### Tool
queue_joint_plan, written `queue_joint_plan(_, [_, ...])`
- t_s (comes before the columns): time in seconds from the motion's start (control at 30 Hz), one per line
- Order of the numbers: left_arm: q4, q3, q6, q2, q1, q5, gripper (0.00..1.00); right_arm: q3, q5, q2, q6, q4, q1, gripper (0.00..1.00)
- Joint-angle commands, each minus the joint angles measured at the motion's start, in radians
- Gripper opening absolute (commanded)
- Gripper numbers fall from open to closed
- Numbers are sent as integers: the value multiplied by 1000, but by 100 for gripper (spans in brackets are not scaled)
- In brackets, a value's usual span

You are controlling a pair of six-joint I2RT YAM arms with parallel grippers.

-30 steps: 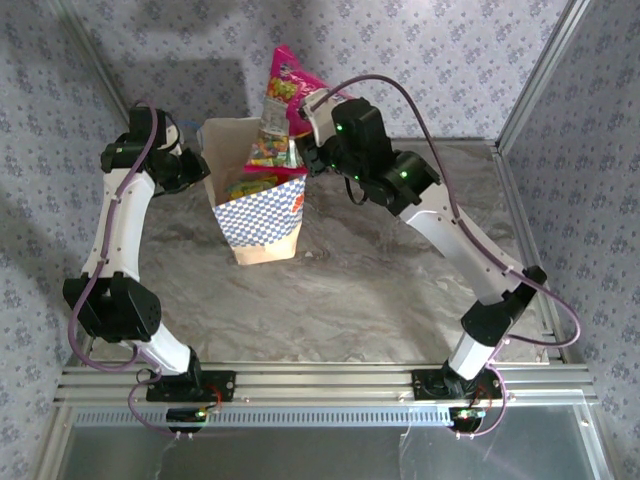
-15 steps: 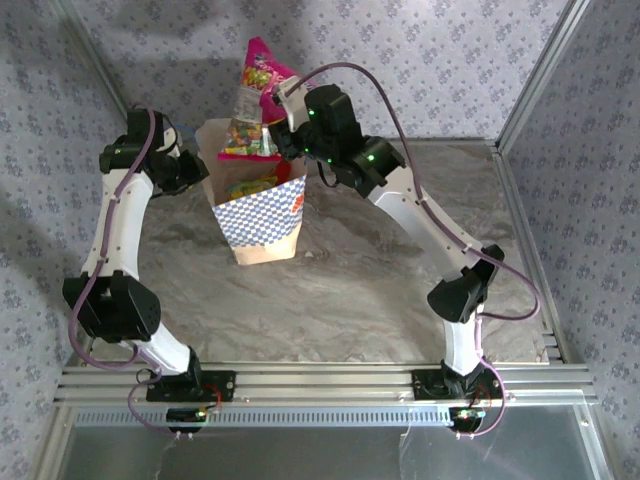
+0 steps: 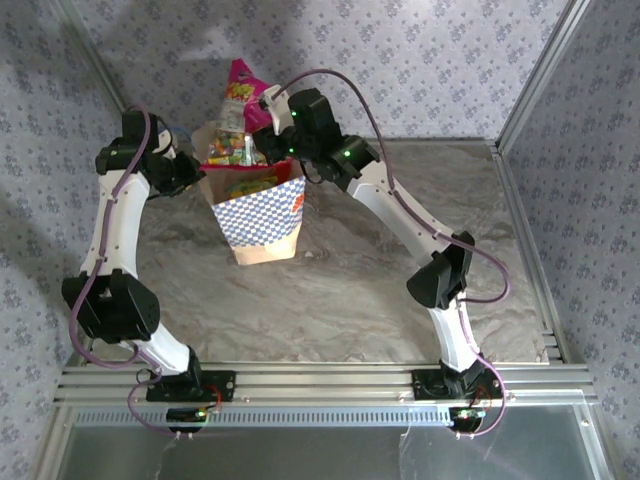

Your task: Place the snacks into the paper bag

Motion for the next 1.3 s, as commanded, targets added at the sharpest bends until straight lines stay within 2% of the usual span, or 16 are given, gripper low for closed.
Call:
queue_joint_plan(0.0, [16,-5,-13,-26,12,25,26,90,-62,-11,38,181,-23,0])
queue_joint_plan(0.4, [20,-11,-20,-19,22,24,26,96,-68,16,7,89,-28,0])
queue_joint_plan(0.63, [21,-10,-20,-19,24,24,26,99,-119,14,-56,38,-20,0])
queue_joint_plan(1.03, [16,-6,-21,-22,28,23,26,116,-225,12,-210,-82,2,0])
queue_joint_plan(1.27, [16,-12,-24,-22,29,25,26,191,-364,62,-246,-183,-7,0])
